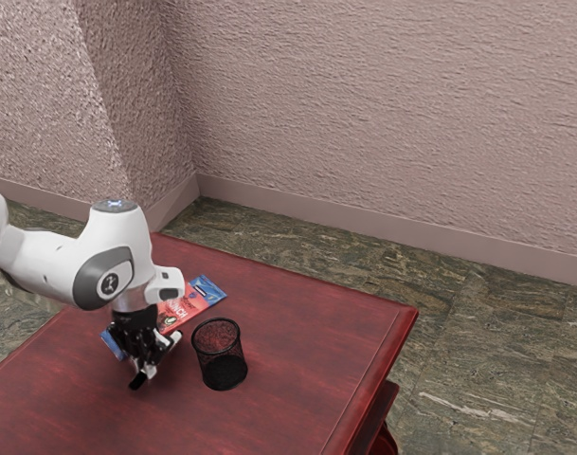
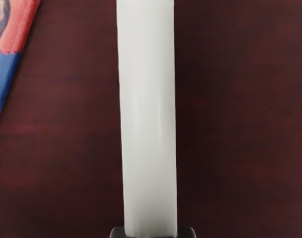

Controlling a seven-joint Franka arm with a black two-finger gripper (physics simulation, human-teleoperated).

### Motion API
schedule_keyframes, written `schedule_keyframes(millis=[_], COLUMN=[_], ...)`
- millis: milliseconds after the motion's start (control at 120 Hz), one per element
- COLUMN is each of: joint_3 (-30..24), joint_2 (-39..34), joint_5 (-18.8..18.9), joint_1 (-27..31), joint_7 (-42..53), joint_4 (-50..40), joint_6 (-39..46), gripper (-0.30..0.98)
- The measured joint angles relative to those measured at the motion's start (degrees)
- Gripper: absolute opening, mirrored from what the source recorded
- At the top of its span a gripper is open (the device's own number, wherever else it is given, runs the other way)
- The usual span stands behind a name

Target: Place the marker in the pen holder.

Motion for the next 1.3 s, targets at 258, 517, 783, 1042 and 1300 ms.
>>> schedule_keyframes(millis=[258, 517, 783, 1042, 1300], joint_3=[-0.8, -1.9, -2.1, -2.5, -2.7], joint_2=[-6.9, -6.2, -3.4, -0.2, 4.4], joint_5=[1.1, 6.9, 8.4, 7.9, 7.6], joint_1=[0.0, -3.1, -10.8, -16.4, -11.3], joint_7=[-0.2, -2.2, -5.1, -7.2, -8.3], joint_4=[9.4, 25.2, 31.3, 32.7, 38.0], joint_6=[-12.6, -34.4, -50.1, -54.8, -56.0], gripper=[-0.02, -0.04, -0.04, -0.04, -0.05])
